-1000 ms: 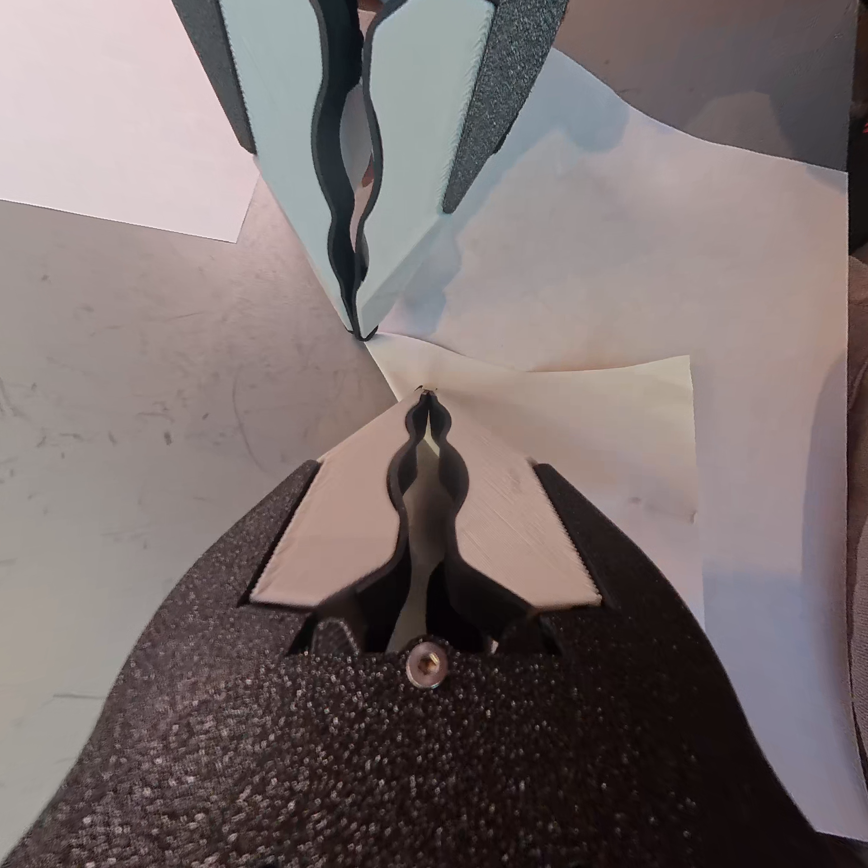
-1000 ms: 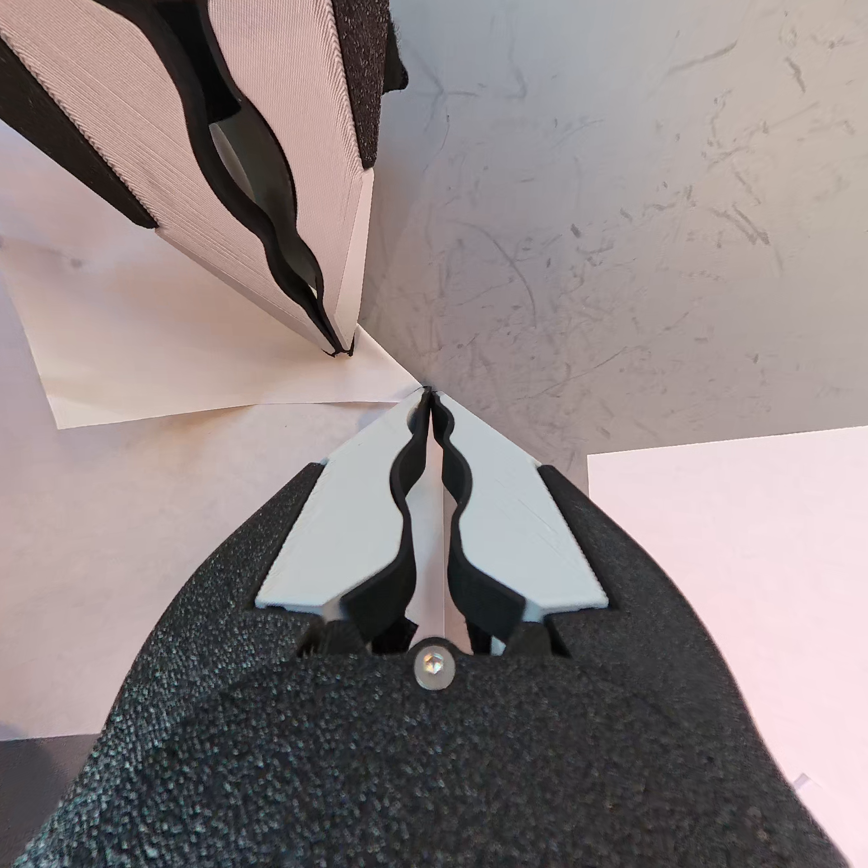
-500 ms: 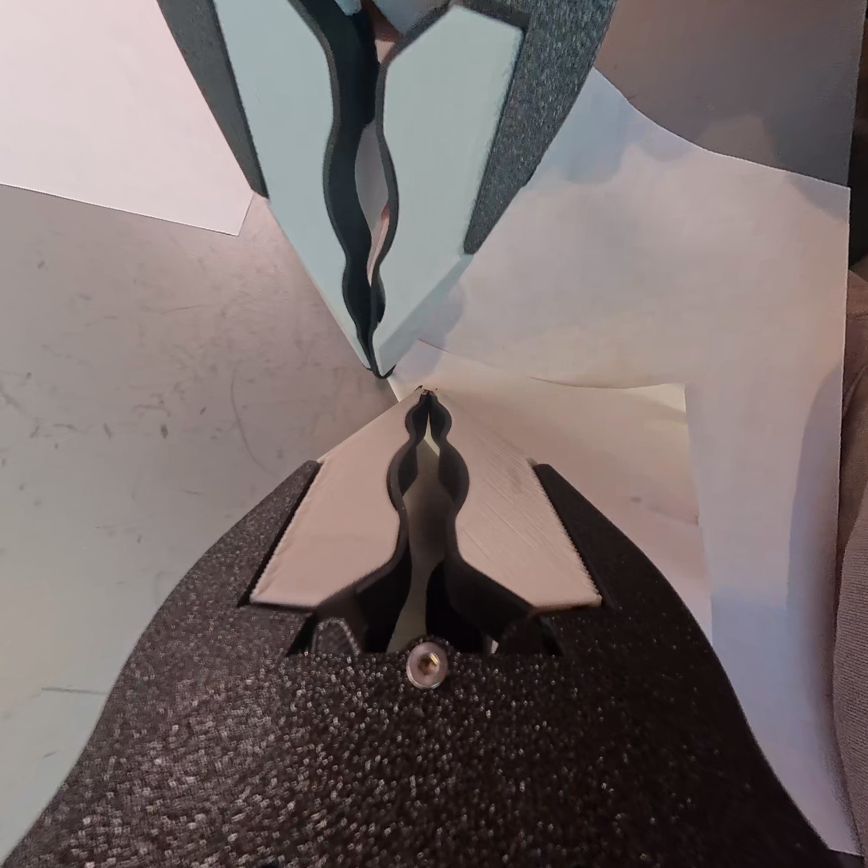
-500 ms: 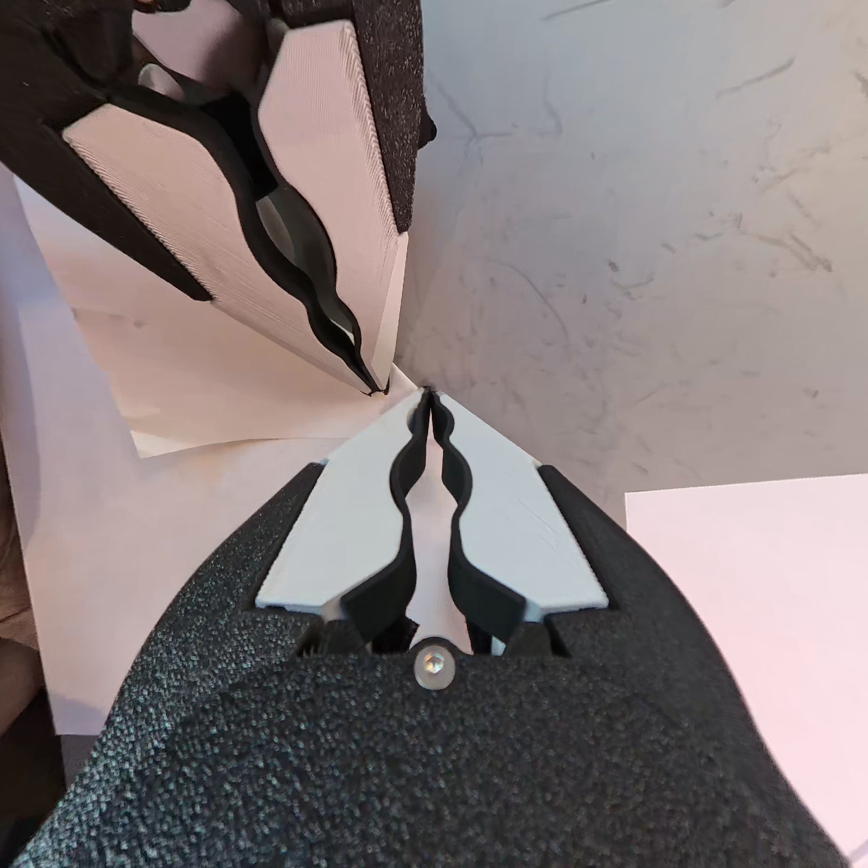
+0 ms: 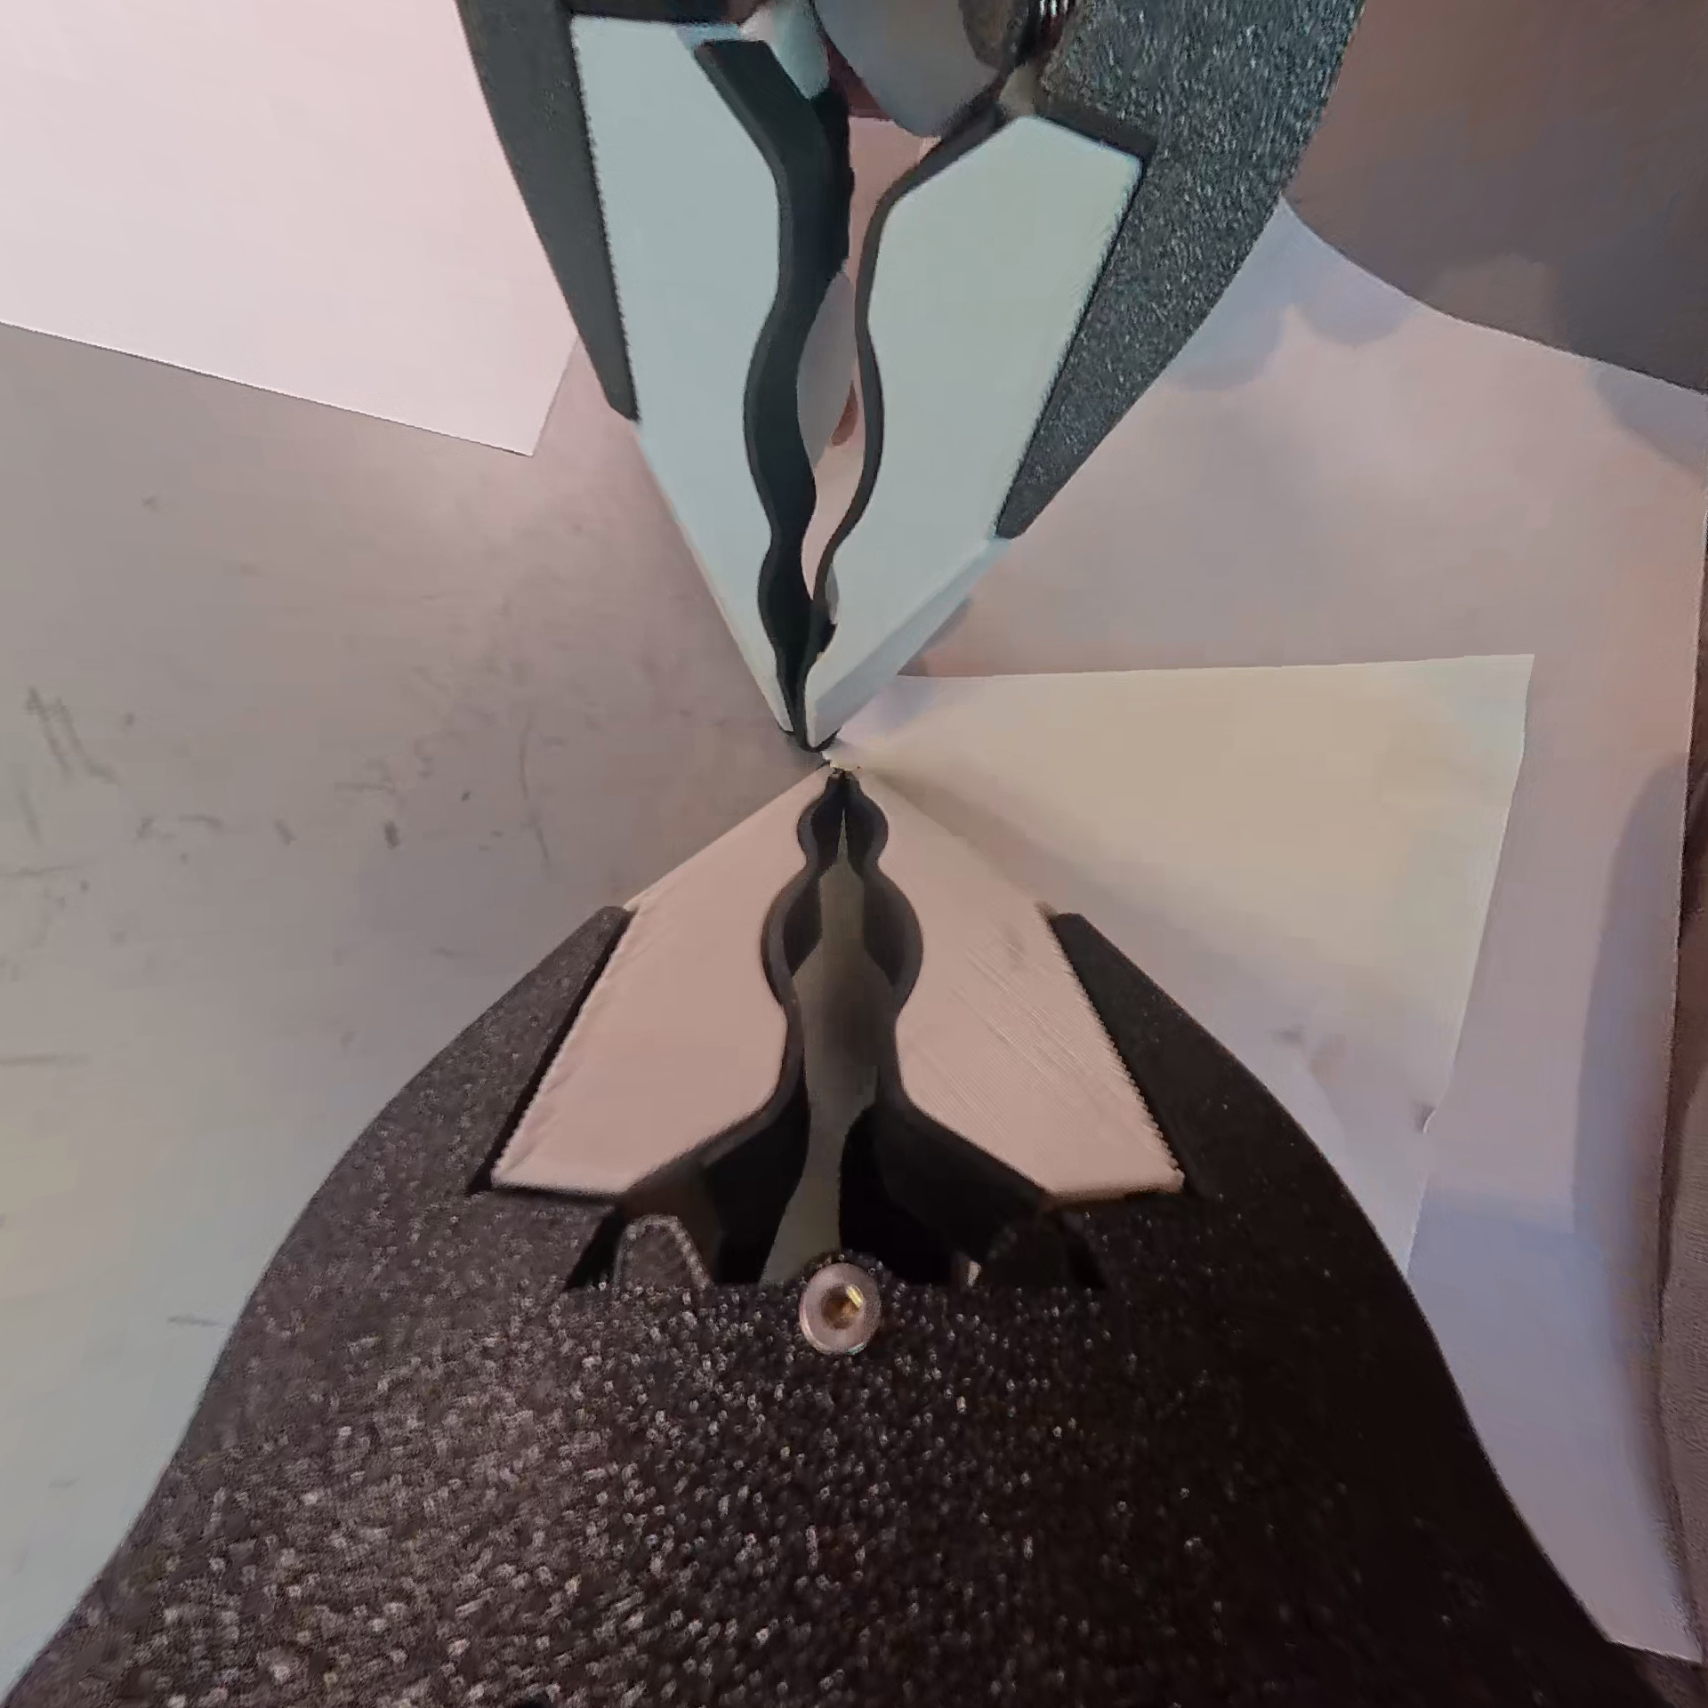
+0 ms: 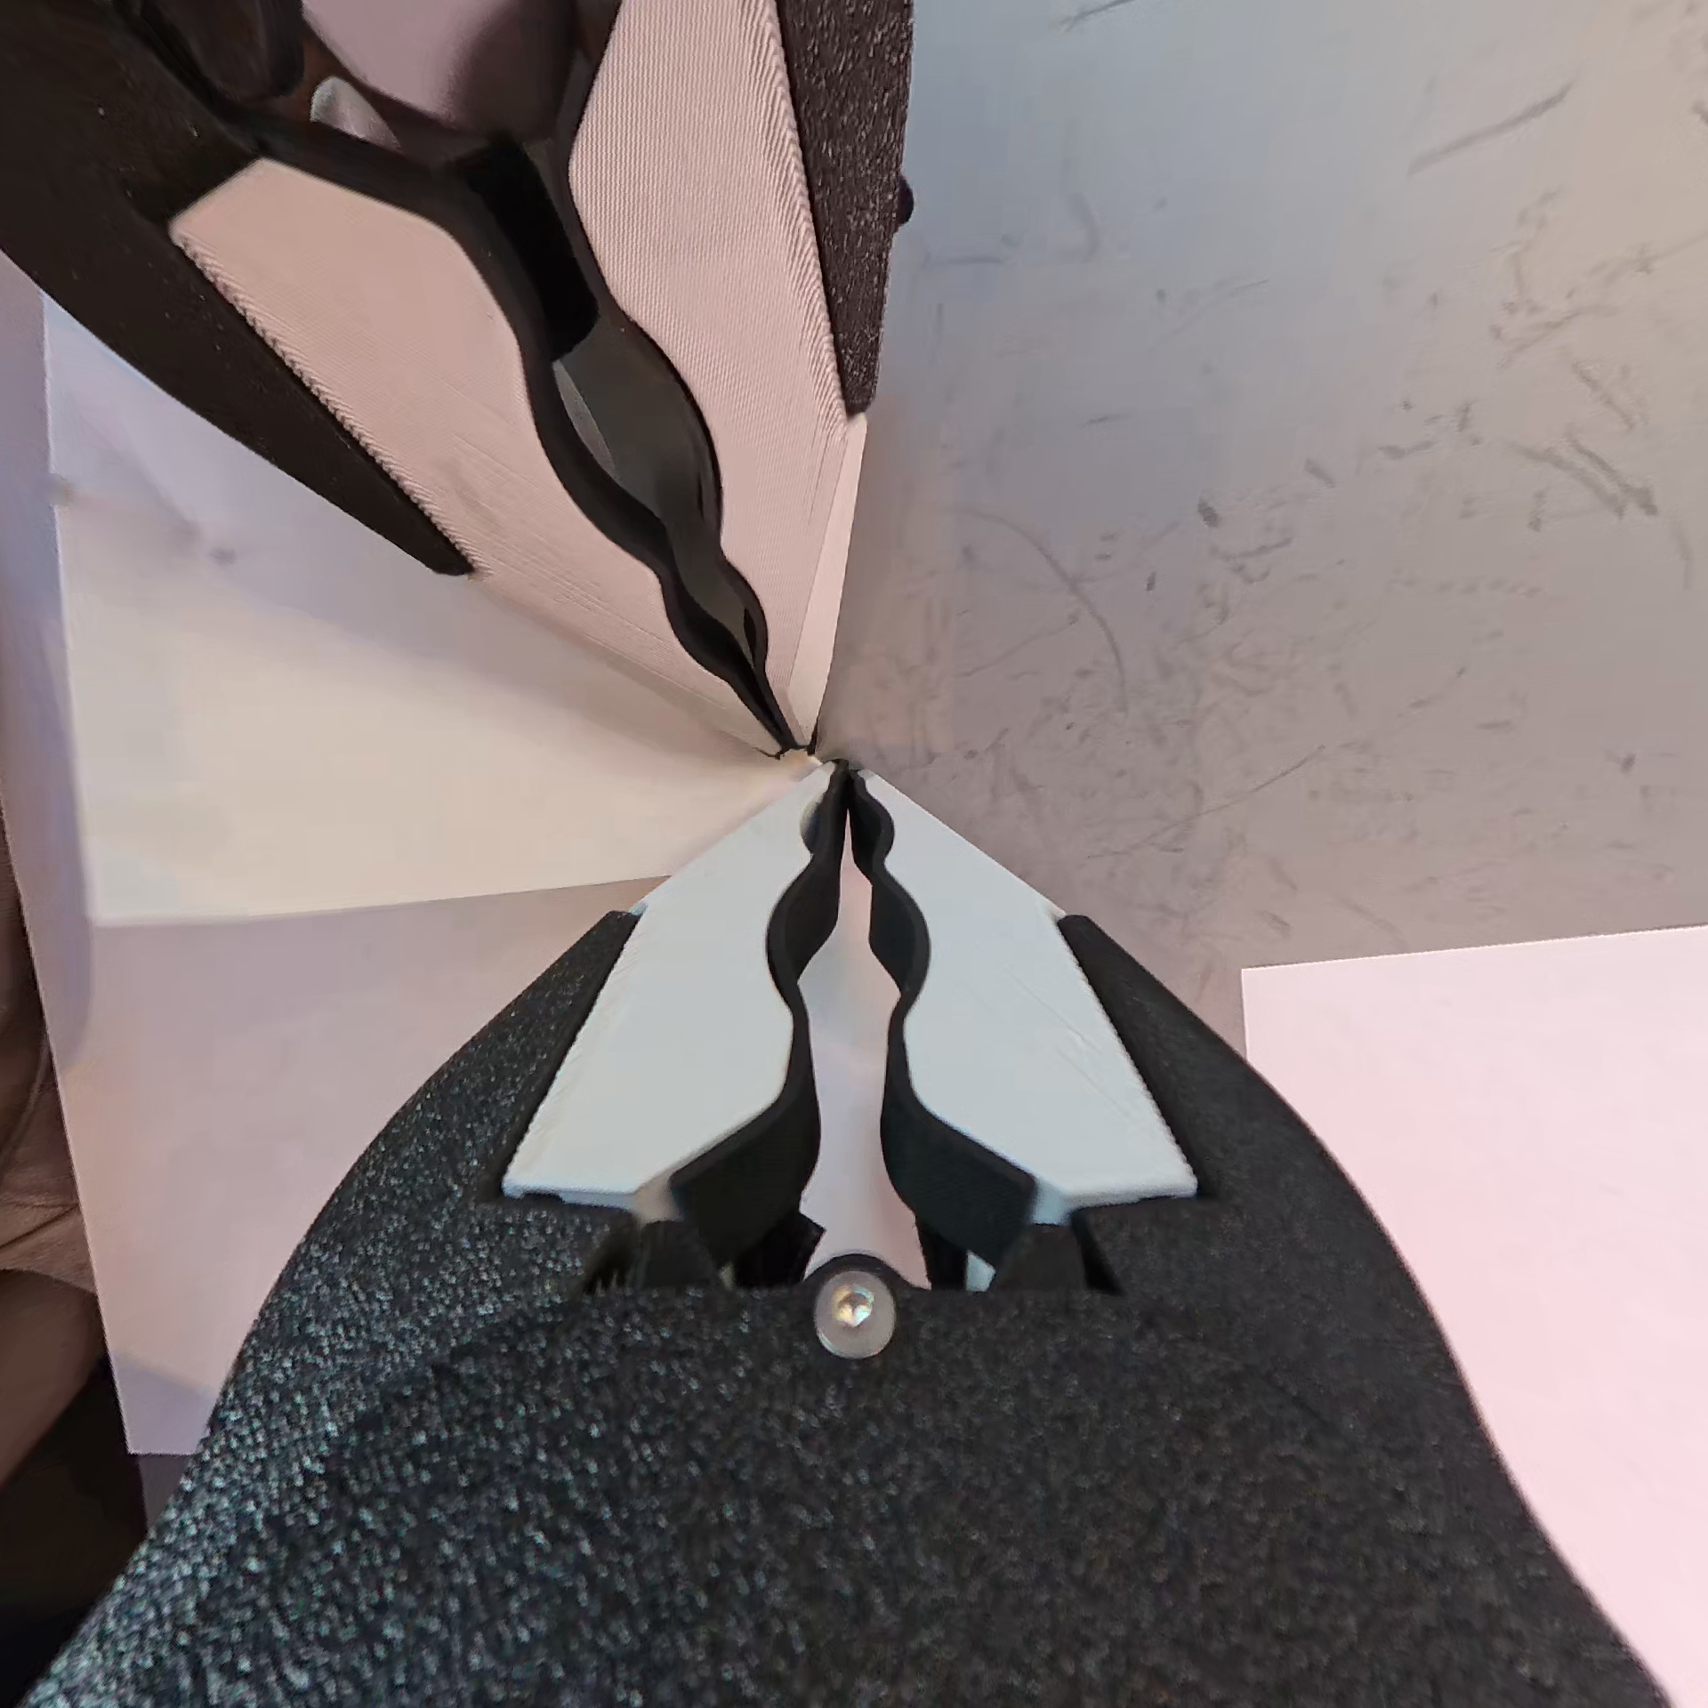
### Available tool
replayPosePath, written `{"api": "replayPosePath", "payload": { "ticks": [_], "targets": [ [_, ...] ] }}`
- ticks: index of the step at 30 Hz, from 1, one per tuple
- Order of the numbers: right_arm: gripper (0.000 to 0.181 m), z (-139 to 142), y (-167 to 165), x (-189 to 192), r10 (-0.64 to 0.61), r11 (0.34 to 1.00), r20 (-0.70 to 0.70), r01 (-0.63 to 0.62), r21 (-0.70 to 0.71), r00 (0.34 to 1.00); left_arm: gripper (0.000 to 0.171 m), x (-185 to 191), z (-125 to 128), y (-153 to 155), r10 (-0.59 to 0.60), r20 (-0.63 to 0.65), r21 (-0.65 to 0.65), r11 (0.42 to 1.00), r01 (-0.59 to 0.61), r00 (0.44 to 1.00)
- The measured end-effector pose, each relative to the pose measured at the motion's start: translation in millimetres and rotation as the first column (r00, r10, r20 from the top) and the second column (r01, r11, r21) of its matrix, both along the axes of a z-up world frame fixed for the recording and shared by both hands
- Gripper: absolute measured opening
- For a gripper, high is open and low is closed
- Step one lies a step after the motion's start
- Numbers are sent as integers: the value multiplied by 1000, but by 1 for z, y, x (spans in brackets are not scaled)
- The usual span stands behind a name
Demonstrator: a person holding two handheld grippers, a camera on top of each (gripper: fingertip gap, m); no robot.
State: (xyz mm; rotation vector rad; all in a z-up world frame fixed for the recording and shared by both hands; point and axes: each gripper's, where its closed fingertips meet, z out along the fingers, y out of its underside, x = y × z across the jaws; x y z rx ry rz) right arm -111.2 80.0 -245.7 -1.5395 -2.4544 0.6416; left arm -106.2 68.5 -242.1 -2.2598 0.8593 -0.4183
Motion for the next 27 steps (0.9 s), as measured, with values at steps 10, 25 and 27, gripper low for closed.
{"api": "replayPosePath", "payload": {
  "ticks": [10, 25, 27],
  "targets": [
    [0, 6, -6, 0, 13, 1000, -49, -13, 14, 999, 0, 0, -3, -1, -6, -84, 57, 998, 11, 996],
    [0, 0, -5, 1, -8, 999, 56, 9, -33, 998, 0, -10, 1, -24, -52, -73, -18, 999, 51, 996],
    [0, 0, -5, 1, -9, 999, 53, 11, -36, 999, 0, -10, -2, -25, -46, -81, -12, 999, 45, 996]
  ]
}}
